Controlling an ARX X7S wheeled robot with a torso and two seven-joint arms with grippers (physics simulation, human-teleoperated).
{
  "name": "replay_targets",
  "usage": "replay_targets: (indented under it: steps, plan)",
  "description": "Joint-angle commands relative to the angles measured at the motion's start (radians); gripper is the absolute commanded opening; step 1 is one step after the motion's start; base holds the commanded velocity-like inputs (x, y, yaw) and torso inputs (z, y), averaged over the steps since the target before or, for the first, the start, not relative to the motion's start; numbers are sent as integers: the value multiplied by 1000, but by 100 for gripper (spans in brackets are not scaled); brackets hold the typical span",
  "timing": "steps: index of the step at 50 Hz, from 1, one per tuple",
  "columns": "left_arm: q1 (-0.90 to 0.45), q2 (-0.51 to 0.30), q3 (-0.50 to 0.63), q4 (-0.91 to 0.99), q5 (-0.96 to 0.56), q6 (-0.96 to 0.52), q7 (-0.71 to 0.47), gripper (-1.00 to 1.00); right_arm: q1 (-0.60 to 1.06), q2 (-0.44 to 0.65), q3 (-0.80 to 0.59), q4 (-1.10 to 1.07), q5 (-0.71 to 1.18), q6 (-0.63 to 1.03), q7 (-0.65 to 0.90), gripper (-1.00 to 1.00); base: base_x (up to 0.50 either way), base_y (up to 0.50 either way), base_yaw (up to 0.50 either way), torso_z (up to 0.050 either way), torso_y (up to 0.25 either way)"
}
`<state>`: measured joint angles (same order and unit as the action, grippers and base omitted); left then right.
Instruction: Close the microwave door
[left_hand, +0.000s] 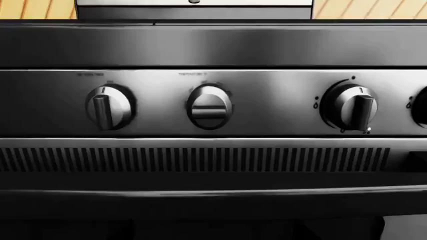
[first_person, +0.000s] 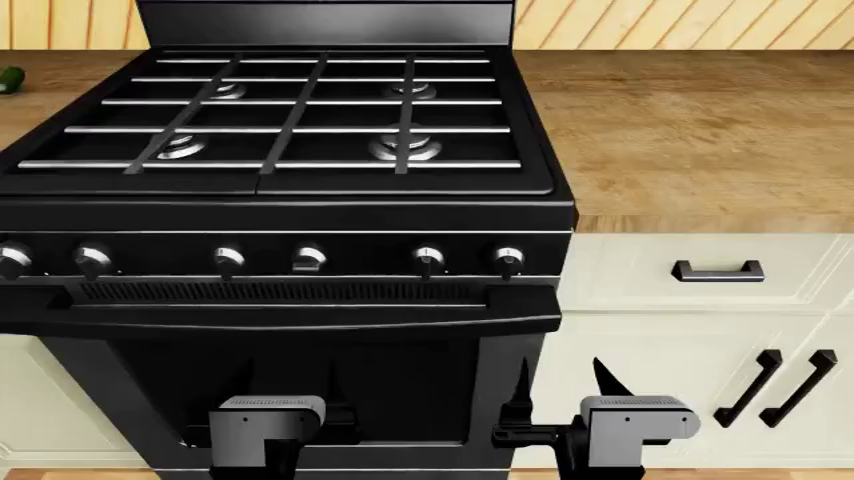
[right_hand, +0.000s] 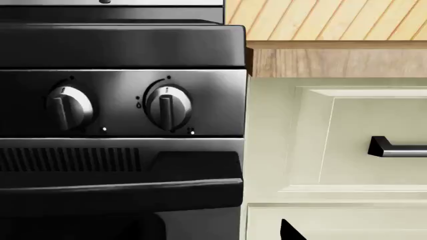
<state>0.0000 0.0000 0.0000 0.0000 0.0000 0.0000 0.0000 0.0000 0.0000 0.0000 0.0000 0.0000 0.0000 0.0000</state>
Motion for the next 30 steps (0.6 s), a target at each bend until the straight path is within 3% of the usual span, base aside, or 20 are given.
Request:
replay_targets:
  steps: [1, 6, 13, 30]
  plan:
    - [-1, -16, 18, 1, -16, -1, -18, 100, 11, 17, -18, 15, 17, -4, 15, 100, 0, 0, 0, 0, 0]
    - [-6, -34, 40, -2, -32, -3, -38, 100, -35, 34, -33, -153, 68, 221, 33, 100, 0, 0, 0, 0, 0]
    - [-9, -50, 57, -28, -47, 15, -56, 100, -37, 50, -48, -162, 82, 216, 55, 100, 0, 0, 0, 0, 0]
    - [-64, -78, 89, 8, -52, -21, -101, 100, -15, 100, -59, -513, 110, 543, 126, 100, 0, 0, 0, 0, 0]
